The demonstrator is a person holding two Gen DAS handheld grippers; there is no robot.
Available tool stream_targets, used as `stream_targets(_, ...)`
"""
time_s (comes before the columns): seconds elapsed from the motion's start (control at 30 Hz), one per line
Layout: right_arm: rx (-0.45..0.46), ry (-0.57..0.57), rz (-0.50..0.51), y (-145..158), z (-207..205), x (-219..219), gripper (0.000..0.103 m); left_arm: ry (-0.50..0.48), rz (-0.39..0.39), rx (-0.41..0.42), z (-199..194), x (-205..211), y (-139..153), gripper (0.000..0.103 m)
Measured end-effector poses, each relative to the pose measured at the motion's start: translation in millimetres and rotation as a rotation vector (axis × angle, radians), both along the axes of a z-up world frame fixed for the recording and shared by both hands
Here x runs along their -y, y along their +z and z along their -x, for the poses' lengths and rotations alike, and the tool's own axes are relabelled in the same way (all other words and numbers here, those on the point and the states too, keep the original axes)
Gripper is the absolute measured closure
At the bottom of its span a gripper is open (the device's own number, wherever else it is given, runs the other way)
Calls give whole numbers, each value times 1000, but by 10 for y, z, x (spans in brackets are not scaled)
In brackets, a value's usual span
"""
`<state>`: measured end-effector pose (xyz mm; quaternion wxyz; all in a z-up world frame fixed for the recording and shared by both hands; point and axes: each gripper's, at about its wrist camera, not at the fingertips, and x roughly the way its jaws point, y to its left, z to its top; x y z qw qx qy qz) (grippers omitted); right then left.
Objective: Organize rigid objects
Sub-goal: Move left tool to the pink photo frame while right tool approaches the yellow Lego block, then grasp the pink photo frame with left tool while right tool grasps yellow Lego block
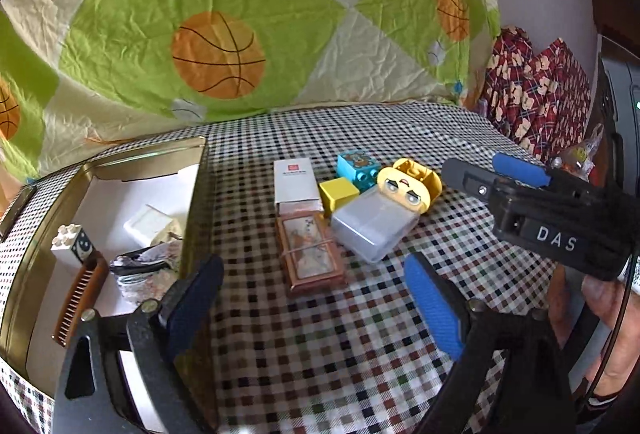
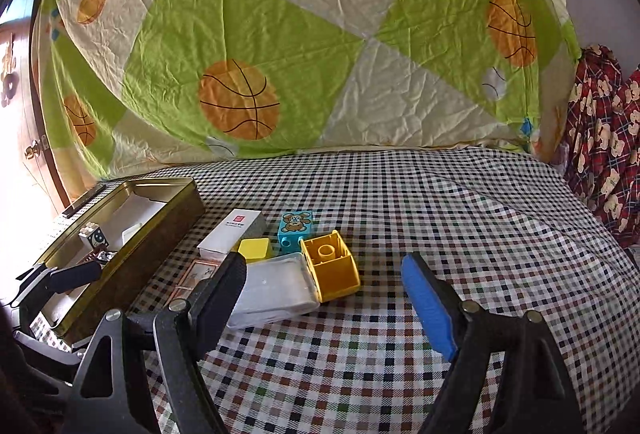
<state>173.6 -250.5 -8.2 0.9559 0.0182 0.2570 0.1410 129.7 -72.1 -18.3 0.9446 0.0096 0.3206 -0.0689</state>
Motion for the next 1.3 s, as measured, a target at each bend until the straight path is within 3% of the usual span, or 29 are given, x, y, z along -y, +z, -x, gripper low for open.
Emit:
stream_targets(0.17, -20, -10, -28, -27, -59, 59, 21, -36, 37, -85, -210, 59, -114, 24)
stream_targets(0.43, -20, -13, -22, -24, -57, 48, 21, -73, 100, -193, -372, -13, -280, 25)
stream_targets(0.73, -36, -12, -1, -36, -95, 28, 21, -27, 90, -231, -508, -179, -336, 26)
stream_targets(0.9, -46, -25, 37, -46, -158, -20, 21, 2, 8, -233, -599, -108, -348, 26)
stream_targets(1.03, -72, -15, 51, -75, -200, -51, 21, 11, 5, -248, -689, -121, -370, 34)
stream_targets(1.2, -91, -23, 64, -98, -259, -71, 21, -26, -57, -240, -672, 16, -369, 50)
stream_targets(1.3, -89, -35, 55, -95, -276, -39, 21, -28, -22, -236, -669, -37, -353, 56)
